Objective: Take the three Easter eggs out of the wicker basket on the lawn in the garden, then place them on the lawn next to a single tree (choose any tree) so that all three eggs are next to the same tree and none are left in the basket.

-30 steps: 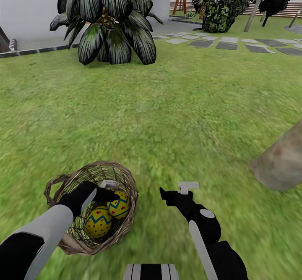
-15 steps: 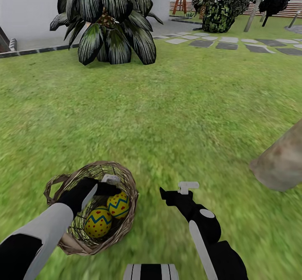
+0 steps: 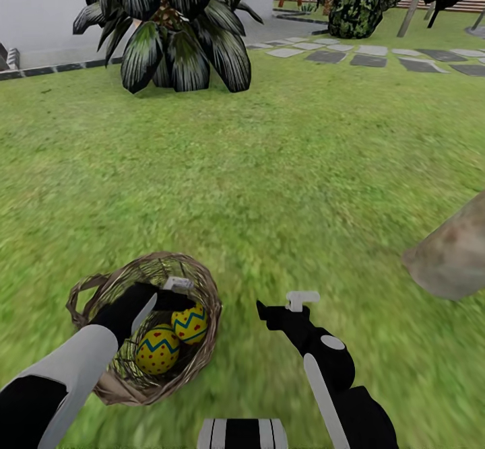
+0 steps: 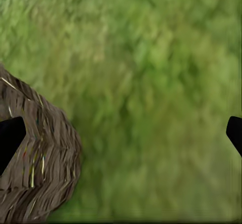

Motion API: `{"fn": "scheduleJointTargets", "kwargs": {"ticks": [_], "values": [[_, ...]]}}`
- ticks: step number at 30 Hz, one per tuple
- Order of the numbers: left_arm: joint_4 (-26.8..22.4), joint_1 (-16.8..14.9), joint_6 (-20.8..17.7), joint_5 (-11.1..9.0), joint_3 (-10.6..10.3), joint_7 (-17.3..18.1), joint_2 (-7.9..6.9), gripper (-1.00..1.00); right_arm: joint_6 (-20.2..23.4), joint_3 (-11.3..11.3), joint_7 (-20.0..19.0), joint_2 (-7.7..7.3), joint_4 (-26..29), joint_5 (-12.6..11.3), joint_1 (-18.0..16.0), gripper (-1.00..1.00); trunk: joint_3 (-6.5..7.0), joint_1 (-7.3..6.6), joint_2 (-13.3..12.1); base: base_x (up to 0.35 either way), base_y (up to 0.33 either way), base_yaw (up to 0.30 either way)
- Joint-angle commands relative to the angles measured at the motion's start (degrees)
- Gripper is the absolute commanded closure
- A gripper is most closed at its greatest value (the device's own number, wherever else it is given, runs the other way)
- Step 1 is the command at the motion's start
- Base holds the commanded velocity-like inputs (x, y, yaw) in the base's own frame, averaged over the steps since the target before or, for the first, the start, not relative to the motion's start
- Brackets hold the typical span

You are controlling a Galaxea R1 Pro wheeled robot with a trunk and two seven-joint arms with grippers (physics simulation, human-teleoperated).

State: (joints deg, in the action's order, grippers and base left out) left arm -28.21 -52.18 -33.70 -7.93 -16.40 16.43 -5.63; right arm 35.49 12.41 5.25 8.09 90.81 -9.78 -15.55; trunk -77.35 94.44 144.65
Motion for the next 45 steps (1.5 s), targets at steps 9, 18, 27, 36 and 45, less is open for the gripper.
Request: {"fn": "scheduleJointTargets", "kwargs": {"ticks": [9,18,27,36,45], "values": [[-0.09,-0.03,-0.31,-0.59,-0.39,-0.17,-0.06,-1.0,0.48,0.07,0.51,0.02,0.07,-0.59,-0.09,-1.0,-0.94,0.09,0.07,0.0,0.0,0.0],[-0.09,-0.03,-0.31,-0.59,-0.39,-0.17,-0.08,-1.0,0.3,0.07,0.47,0.0,0.07,-0.59,-0.09,-1.0,-2.26,0.24,0.15,0.0,0.0,0.0],[-0.09,-0.03,-0.31,-0.59,-0.39,-0.19,0.0,-1.0,0.28,0.07,0.46,0.0,0.07,-0.59,-0.09,-1.0,-2.49,0.27,0.17,0.0,0.0,0.0],[-0.17,-0.03,-0.15,-0.59,-0.39,-0.43,0.02,-1.0,0.28,0.07,0.47,0.0,0.07,-0.59,-0.09,-1.0,-3.59,0.4,0.23,0.0,0.0,0.0],[-2.08,-0.01,-0.08,-0.59,-0.32,-0.65,0.08,-1.0,0.28,0.07,0.46,0.0,0.07,-0.59,-0.09,-1.0,-3.59,0.4,0.23,0.0,0.0,0.0]]}}
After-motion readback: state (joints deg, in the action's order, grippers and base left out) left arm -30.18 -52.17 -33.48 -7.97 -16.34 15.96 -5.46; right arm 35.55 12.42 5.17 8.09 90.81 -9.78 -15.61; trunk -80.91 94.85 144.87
